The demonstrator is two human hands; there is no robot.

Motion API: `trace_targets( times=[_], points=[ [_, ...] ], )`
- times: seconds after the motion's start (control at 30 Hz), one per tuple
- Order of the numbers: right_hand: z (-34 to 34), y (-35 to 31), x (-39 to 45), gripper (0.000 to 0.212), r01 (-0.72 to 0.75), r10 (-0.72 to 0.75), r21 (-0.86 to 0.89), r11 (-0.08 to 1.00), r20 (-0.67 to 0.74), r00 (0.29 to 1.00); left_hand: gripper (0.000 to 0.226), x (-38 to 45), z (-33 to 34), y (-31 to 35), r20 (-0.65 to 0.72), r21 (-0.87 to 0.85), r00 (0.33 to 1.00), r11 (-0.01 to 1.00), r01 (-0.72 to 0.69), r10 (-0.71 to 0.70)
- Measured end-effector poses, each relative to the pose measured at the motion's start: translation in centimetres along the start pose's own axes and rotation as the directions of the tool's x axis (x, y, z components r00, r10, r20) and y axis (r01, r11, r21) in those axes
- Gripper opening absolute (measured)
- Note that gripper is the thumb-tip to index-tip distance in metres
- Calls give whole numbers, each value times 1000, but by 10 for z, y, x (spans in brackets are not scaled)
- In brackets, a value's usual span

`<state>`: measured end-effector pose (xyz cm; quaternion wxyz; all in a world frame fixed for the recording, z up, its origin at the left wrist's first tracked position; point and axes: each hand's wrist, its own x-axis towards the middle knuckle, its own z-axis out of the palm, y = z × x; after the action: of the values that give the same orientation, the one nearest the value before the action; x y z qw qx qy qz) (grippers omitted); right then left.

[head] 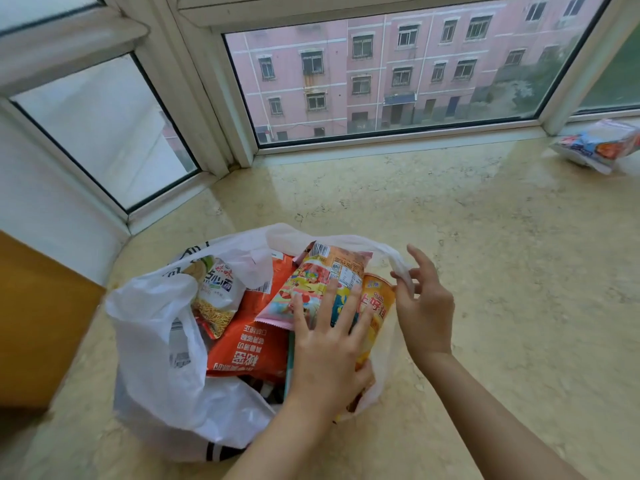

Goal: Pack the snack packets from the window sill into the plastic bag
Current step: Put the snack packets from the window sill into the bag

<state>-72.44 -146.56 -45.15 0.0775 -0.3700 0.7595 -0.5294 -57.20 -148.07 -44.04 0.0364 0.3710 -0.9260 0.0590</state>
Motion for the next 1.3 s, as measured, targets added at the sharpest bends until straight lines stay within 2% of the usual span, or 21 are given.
trace_targets(
  times=[0.07, 0.17, 0.27, 0.47, 0.67, 0.77, 0.9, 0.97, 1.03, 1.13, 1.2, 1.3],
  points=[
    [-10, -10, 4, 52, -127, 124, 197, 972, 30, 992, 73, 2, 1, -1, -11, -6, 1000, 1000, 8, -8],
    [-31, -31, 11, 57, -295, 288, 444, 846, 86, 954, 70, 5, 1, -4, -23, -16, 1000, 1000, 5, -6],
    [-53, -55, 18, 63, -388, 340, 536, 750, 192, 921, 67, 5, -1, -8, -41, -32, 999, 999, -4, 3],
    [-94, -109, 44, 71, -448, 301, 560, 697, 339, 891, 67, 10, -12, -18, -102, -93, 995, 996, 7, -17],
    [-126, -162, 62, 72, -381, 194, 617, 689, 350, 917, 59, 22, -29, -20, -221, -93, 972, 990, -104, 81],
    [-129, -159, 64, 71, -356, 195, 573, 738, 323, 926, 60, 29, -15, -15, -147, -47, 972, 980, -193, 184],
    [-130, -135, 66, 73, -429, 280, 512, 745, 343, 896, 62, 34, 5, -10, -33, 67, 953, 952, -299, 302],
    [-132, -128, 67, 72, -457, 293, 486, 745, 377, 879, 67, 34, 4, -8, -69, 60, 959, 960, -272, 276],
    [-133, -125, 67, 74, -482, 295, 469, 740, 418, 859, 79, 31, 0, -10, -100, -10, 982, 987, -163, 161],
    [-135, -125, 70, 86, -553, 306, 430, 713, 519, 798, 95, 33, -3, -20, -66, -89, 997, 996, -31, 25],
    [-139, -130, 74, 96, -593, 306, 428, 682, 569, 763, 95, 39, -5, -27, -29, -100, 999, 995, -16, 13],
    [-147, -144, 81, 96, -581, 275, 480, 657, 565, 778, 94, 50, -11, -34, 31, -83, 999, 996, -24, 27]
  ],
)
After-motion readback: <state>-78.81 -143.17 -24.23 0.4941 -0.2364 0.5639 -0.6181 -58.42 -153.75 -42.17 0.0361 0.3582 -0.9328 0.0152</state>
